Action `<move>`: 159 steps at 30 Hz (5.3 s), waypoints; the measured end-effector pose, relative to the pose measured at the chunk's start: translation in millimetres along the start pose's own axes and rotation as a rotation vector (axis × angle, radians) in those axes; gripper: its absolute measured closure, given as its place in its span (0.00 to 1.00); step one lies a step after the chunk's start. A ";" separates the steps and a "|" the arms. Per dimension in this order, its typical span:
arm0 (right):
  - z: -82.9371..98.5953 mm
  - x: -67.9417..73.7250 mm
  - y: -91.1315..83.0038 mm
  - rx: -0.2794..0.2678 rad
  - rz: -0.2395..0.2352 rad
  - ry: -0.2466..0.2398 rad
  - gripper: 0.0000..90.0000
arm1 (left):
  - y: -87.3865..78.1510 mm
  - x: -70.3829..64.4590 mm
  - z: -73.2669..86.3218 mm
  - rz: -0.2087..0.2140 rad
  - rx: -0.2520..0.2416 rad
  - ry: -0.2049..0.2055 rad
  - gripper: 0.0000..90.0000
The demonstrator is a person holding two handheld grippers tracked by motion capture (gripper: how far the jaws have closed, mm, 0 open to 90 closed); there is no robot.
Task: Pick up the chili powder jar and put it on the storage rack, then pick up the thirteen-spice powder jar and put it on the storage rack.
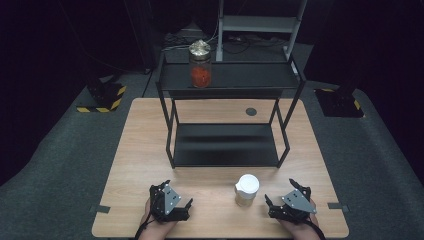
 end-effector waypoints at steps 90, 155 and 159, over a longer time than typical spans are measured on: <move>-16.0 29.5 8.8 -0.207 -0.263 0.144 0.06 | -2.8 -3.4 2.8 0.000 -0.017 0.035 0.01; 2.8 15.1 5.2 -0.281 -0.225 0.218 0.33 | -5.1 -2.6 7.0 0.008 -0.045 0.037 0.01; 4.1 12.7 0.5 -0.285 -0.209 0.210 0.33 | -5.1 -2.8 7.0 0.008 -0.045 0.040 0.01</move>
Point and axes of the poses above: each handheld gripper's, and its own axes: y roughly forward along the jaws, z roughly out of its underside, x roughly to its left, the point moved 3 cm from there along y, roughly forward along the jaws, and after that the axes turned 1 degree about -z, right-handed, at the moved point
